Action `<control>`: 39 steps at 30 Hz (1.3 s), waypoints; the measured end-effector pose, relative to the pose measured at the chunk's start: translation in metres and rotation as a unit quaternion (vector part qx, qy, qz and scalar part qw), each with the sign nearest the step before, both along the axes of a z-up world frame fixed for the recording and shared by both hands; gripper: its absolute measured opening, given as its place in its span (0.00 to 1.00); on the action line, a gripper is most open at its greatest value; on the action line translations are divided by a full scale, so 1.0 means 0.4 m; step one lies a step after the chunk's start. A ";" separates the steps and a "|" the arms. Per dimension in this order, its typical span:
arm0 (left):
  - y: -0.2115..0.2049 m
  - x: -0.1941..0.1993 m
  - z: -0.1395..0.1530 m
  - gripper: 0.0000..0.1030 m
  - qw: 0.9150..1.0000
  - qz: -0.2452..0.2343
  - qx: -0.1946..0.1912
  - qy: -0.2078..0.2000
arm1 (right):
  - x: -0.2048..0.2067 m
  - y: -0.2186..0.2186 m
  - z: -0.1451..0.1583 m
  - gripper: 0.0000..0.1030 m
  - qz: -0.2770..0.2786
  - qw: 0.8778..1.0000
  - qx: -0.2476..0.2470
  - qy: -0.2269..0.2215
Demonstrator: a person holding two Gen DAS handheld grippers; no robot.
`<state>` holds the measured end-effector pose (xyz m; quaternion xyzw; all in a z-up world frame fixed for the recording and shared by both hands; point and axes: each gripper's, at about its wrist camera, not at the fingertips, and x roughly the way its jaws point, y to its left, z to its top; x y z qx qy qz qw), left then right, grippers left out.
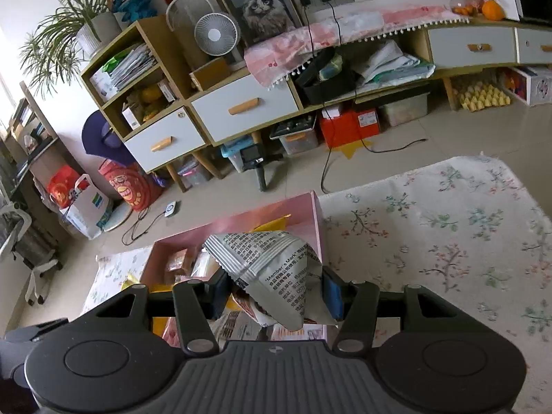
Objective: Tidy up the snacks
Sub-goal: 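Lift the biscuit pack with left while right lifts the white printed packet toward the box, then lower the biscuit pack into the box with left while right drops the white packet in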
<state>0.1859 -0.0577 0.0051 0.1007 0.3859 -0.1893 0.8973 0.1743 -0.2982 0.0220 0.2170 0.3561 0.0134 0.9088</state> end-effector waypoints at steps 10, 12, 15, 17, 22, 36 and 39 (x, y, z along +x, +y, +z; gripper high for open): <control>-0.024 0.109 -0.060 0.46 1.000 0.016 0.003 -0.003 | 0.057 -0.010 -0.037 0.30 0.005 1.000 0.015 -0.012; -0.030 0.119 -0.068 0.46 1.000 0.012 0.005 -0.001 | 0.065 -0.010 -0.041 0.30 0.006 1.000 0.022 -0.019; -0.042 0.129 -0.077 0.46 1.000 0.004 0.013 -0.005 | 0.074 -0.006 -0.045 0.30 0.007 0.999 0.015 -0.028; -0.049 0.130 -0.085 0.46 1.000 -0.001 0.014 -0.007 | 0.080 -0.002 -0.047 0.30 0.009 0.999 0.005 -0.033; -0.058 0.132 -0.092 0.46 1.000 0.000 0.000 -0.013 | 0.091 0.010 -0.057 0.29 0.013 0.999 -0.010 -0.031; -0.056 0.113 -0.081 0.49 1.000 -0.004 -0.009 -0.027 | 0.108 0.029 -0.087 0.29 0.009 1.000 -0.016 0.014; -0.045 0.104 -0.075 0.62 1.000 0.004 -0.016 -0.026 | 0.103 0.023 -0.084 0.34 0.008 1.000 -0.001 0.010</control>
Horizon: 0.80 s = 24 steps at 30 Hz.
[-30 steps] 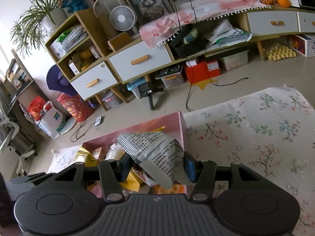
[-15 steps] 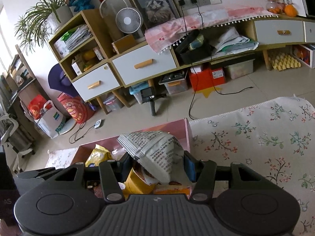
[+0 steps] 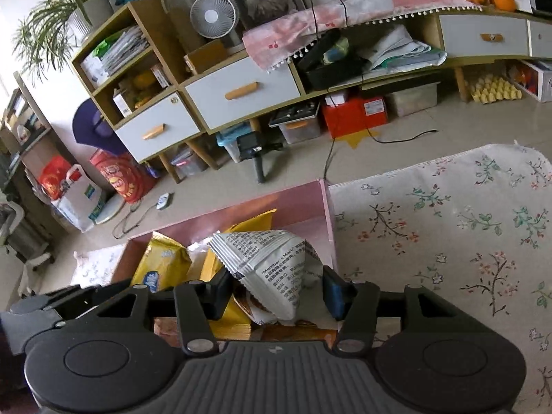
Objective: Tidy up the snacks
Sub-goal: 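Lower the biscuit pack into the box with left while right drops the white packet in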
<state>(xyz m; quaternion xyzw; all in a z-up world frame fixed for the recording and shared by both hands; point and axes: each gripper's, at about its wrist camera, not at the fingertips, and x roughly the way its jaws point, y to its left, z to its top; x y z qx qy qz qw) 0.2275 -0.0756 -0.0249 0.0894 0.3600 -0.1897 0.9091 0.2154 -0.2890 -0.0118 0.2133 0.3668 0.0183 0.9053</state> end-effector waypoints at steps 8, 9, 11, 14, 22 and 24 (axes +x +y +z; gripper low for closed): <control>0.048 -0.051 0.052 0.82 1.000 0.010 -0.024 0.009 | -0.032 -0.013 0.059 0.58 -0.005 1.000 0.013 -0.013; 0.053 -0.063 0.058 0.84 1.000 0.011 -0.027 0.010 | -0.038 -0.015 0.069 0.60 -0.006 1.000 0.009 -0.015; 0.063 -0.086 0.069 0.86 0.999 0.014 -0.031 0.012 | -0.057 -0.021 0.089 0.65 -0.010 1.000 0.004 -0.016; 0.073 -0.126 0.081 0.88 0.999 0.016 -0.029 0.021 | -0.088 -0.021 0.113 0.69 -0.011 1.000 -0.006 -0.014; 0.102 -0.242 0.112 0.93 0.998 0.020 -0.035 0.041 | -0.172 0.004 0.155 0.78 -0.006 0.999 -0.032 -0.002; 0.110 -0.271 0.118 0.94 0.998 0.024 -0.037 0.046 | -0.197 0.012 0.165 0.79 -0.004 0.999 -0.038 -0.001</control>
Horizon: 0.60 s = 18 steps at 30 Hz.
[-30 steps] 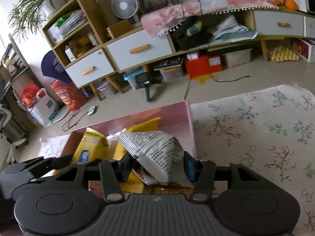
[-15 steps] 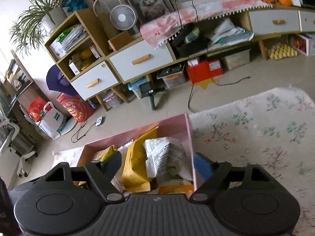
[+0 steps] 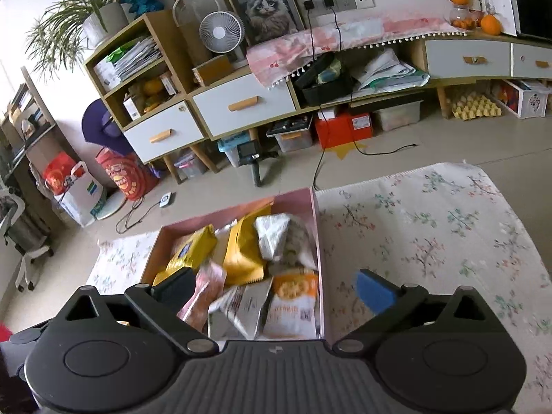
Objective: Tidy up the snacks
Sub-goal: 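Lower the biscuit pack into the box with left while right drops the white packet in, then move both open tools back toward the silver packet and red packets on the table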
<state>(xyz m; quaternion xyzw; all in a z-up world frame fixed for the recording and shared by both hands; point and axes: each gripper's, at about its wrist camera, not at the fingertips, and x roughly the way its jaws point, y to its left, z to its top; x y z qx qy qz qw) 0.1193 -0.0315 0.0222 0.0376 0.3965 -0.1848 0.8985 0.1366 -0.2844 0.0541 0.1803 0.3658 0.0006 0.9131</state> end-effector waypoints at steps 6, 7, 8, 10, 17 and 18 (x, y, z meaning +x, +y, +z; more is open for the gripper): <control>0.020 -0.071 -0.019 0.97 1.000 0.003 -0.008 0.012 | -0.078 0.019 0.011 0.80 0.003 1.000 -0.028 0.005; 0.025 -0.079 -0.026 0.97 1.000 0.005 -0.007 0.012 | -0.092 0.022 0.008 0.80 0.005 0.999 -0.032 0.002; 0.028 -0.085 -0.031 0.97 1.000 0.005 -0.006 0.012 | -0.102 0.024 0.005 0.80 0.008 0.999 -0.035 -0.001; 0.030 -0.095 -0.039 0.97 1.000 0.003 0.000 0.017 | -0.118 0.027 -0.005 0.80 0.014 0.999 -0.040 0.000; 0.022 -0.137 -0.069 0.97 0.999 -0.022 -0.003 0.033 | -0.171 0.024 -0.019 0.80 0.031 0.995 -0.095 -0.004; 0.016 -0.141 -0.076 0.97 0.999 -0.026 0.003 0.032 | -0.178 0.020 -0.022 0.80 0.034 0.994 -0.101 -0.005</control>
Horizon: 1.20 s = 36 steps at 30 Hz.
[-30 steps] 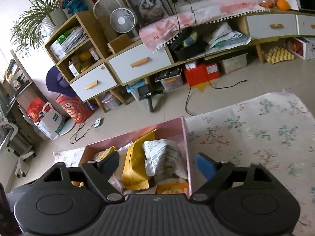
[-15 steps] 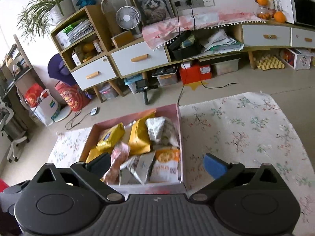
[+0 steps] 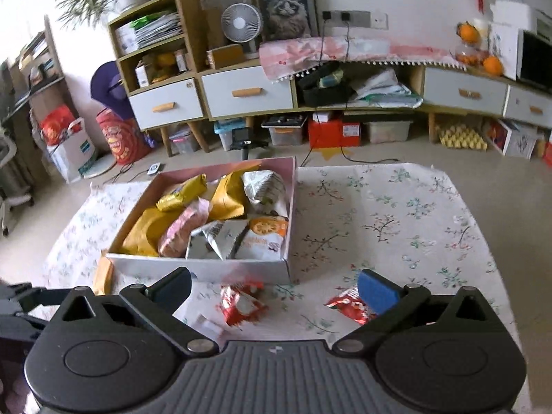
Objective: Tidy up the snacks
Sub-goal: 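Move both open tools back toward the silver packet and red packets on the table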
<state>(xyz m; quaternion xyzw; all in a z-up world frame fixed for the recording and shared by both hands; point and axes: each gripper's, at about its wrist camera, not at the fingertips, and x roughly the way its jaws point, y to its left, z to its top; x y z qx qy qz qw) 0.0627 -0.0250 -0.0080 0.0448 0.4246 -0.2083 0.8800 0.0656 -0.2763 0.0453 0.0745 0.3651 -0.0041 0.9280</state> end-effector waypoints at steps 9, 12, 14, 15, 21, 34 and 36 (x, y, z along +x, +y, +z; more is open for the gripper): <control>-0.066 -0.023 -0.043 0.97 1.000 -0.023 0.012 0.016 | -0.047 -0.018 -0.062 0.80 0.030 0.997 -0.056 0.033; -0.093 -0.030 -0.062 0.97 1.000 -0.026 0.007 0.016 | -0.067 -0.033 -0.086 0.80 0.039 0.996 -0.073 0.037; -0.117 -0.036 -0.078 0.97 0.999 -0.032 0.018 0.012 | -0.076 -0.048 -0.107 0.80 0.047 0.995 -0.082 0.045; -0.128 -0.037 -0.084 0.97 0.999 -0.034 0.023 0.011 | -0.082 -0.057 -0.121 0.80 0.052 0.994 -0.087 0.049; -0.181 -0.048 -0.119 0.97 0.998 -0.053 0.038 0.005 | -0.101 -0.099 -0.196 0.80 0.058 0.989 -0.107 0.079; -0.206 -0.056 -0.143 0.98 0.998 -0.060 0.021 -0.030 | -0.102 -0.156 -0.255 0.81 0.065 0.995 -0.058 0.045; -0.209 -0.055 -0.144 0.98 0.997 -0.063 0.019 -0.033 | -0.092 -0.159 -0.258 0.81 0.068 0.995 -0.058 0.037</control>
